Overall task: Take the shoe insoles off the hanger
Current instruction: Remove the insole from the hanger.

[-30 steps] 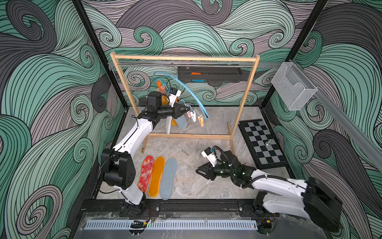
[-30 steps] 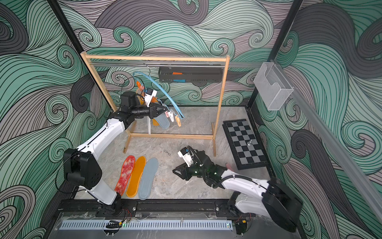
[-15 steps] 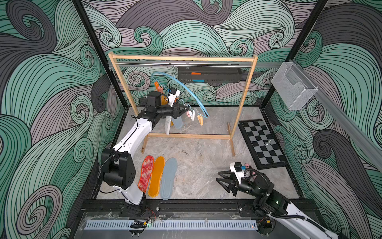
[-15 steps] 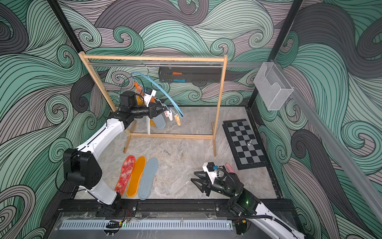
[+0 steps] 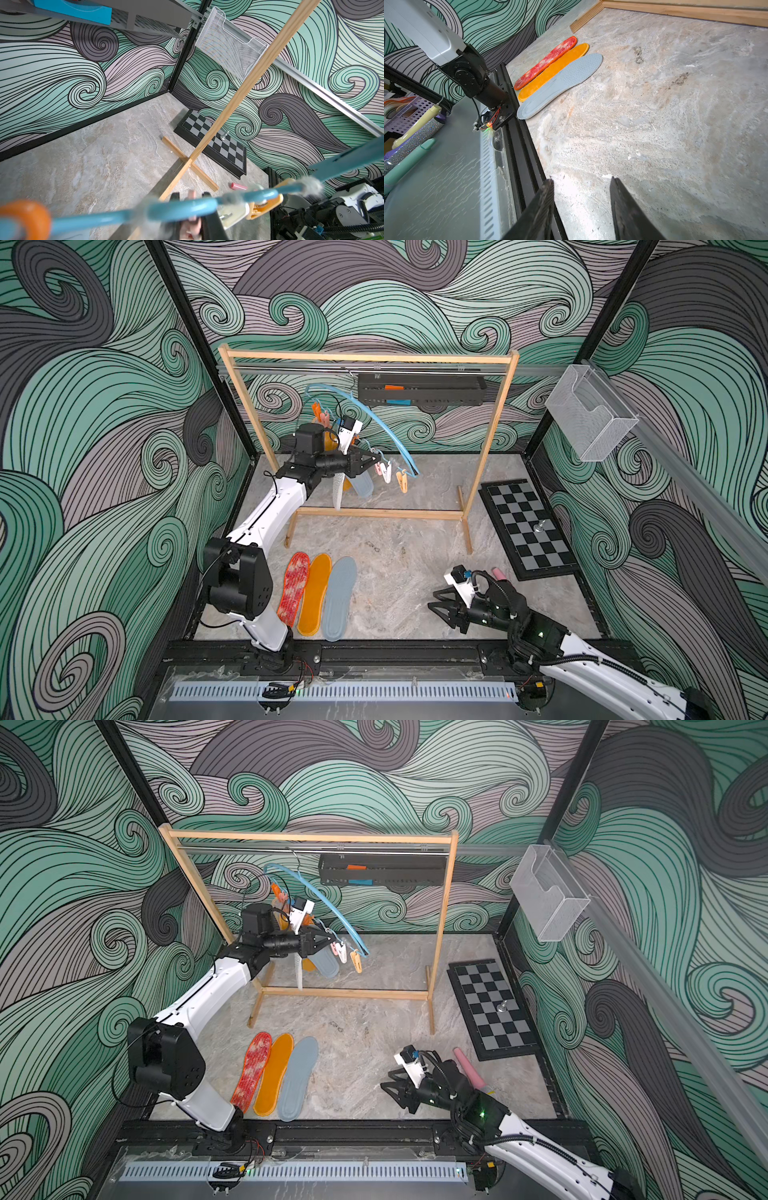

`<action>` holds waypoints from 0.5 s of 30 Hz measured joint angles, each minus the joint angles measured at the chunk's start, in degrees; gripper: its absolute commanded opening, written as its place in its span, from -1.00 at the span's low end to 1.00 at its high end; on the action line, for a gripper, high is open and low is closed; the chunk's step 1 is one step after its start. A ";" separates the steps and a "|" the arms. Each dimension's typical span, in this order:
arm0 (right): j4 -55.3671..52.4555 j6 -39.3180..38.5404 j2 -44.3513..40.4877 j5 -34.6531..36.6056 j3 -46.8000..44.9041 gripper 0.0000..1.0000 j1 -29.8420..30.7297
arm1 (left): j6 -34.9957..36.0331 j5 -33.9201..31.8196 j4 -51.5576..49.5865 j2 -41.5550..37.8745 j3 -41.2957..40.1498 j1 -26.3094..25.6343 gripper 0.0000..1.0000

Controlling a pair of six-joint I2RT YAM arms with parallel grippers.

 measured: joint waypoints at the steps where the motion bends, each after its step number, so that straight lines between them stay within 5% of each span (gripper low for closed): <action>1: 0.00 0.00 -0.55 0.00 0.00 -0.08 0.00 | -0.02 0.00 0.02 0.00 0.00 0.00 -0.75; 7: 0.00 0.00 -5.18 0.63 0.00 -0.08 0.00 | 0.13 -0.02 -0.07 -0.02 -0.02 -0.15 -0.57; 15: -0.07 0.07 -6.40 1.60 0.00 -0.13 0.00 | 3.48 -1.73 -3.78 -0.83 -1.66 -2.45 -0.04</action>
